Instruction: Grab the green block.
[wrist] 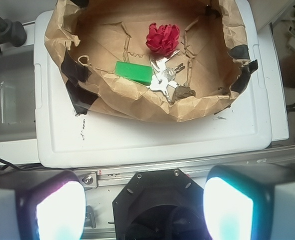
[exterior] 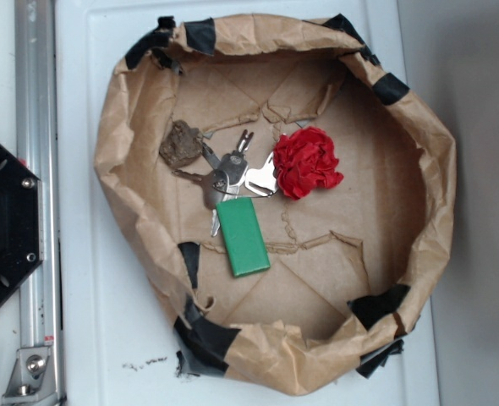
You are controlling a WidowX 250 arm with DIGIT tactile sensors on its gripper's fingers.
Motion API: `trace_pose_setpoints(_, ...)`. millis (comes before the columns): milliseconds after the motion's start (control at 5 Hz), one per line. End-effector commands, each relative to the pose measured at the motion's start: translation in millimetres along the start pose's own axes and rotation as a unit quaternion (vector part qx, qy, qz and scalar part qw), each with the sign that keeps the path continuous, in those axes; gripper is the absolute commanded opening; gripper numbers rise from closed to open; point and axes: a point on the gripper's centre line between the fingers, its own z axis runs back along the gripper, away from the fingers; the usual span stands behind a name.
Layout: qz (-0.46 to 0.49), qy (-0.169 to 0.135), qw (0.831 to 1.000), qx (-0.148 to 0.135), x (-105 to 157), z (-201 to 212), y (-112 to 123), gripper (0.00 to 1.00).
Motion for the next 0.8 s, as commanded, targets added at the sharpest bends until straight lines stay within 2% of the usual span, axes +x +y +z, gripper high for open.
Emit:
trace_pose_setpoints(0, 0.0, 0.0, 1.0, 0.0, 0.0, 0.0, 0.0, 1.0)
trace_pose_setpoints(200, -0.021, -0.013, 1.0, -0.005, 33.5, -19.0, 16.3, 1.0)
trace_pose_setpoints(400, -0.035, 0.017, 0.999, 0.013, 73.6, -54.8, 34.3, 1.0)
trace_pose_setpoints(600, -0.072, 0.018, 0.997, 0.031, 98.6, -76.8, 37.4, 1.0)
